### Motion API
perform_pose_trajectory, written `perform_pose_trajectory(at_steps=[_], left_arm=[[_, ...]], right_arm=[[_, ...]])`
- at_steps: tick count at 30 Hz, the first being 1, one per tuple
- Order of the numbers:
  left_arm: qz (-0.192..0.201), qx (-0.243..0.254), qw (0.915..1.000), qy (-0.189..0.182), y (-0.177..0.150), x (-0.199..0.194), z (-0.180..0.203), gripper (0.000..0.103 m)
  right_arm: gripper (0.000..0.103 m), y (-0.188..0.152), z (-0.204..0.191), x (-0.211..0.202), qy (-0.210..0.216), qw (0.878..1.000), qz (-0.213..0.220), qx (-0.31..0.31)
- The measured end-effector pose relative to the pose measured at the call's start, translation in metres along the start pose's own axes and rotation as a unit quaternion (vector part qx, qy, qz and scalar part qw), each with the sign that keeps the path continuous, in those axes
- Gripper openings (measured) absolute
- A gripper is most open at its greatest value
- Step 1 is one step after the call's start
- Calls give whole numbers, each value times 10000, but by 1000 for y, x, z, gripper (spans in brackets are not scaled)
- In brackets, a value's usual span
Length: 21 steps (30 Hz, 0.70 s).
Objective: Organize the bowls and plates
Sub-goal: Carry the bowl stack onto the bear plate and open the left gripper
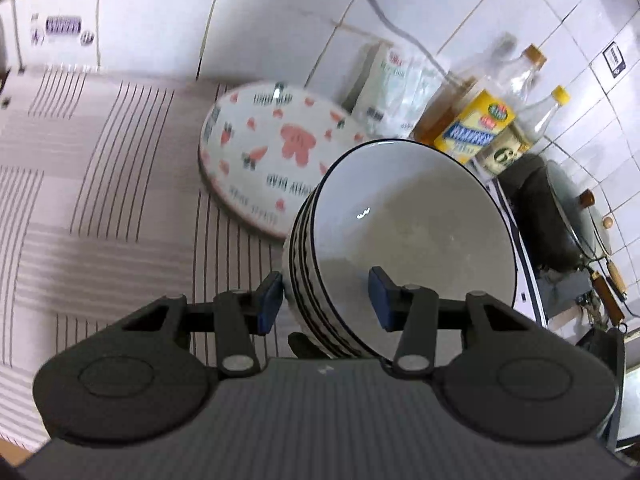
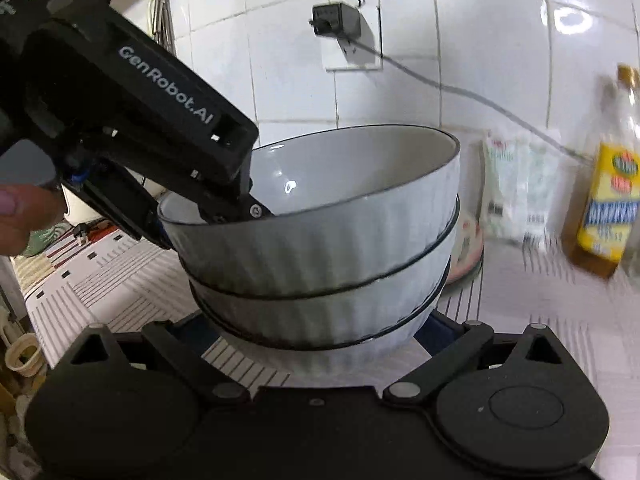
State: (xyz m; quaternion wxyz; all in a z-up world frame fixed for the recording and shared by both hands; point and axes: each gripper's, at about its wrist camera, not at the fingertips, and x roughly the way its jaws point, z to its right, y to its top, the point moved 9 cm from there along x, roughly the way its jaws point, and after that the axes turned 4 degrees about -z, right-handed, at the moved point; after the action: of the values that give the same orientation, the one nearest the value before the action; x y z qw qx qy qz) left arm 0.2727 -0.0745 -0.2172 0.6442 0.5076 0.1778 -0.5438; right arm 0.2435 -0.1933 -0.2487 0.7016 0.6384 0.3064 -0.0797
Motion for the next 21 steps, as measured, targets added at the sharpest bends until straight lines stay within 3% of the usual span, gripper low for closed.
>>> perform_pose_trajectory(at_steps=[6, 10, 21], left_arm=[[174, 226, 9992, 285, 34, 6, 11, 45], [196, 114, 9991, 369, 55, 15, 7, 45], [81, -291, 9980, 558, 78, 56, -16, 45]], right_arm=[[101, 32, 20, 17, 77, 9999, 11, 71], [101, 46, 32, 34, 184, 9998, -29, 20], [101, 50, 51, 76, 511, 9980, -300, -234]])
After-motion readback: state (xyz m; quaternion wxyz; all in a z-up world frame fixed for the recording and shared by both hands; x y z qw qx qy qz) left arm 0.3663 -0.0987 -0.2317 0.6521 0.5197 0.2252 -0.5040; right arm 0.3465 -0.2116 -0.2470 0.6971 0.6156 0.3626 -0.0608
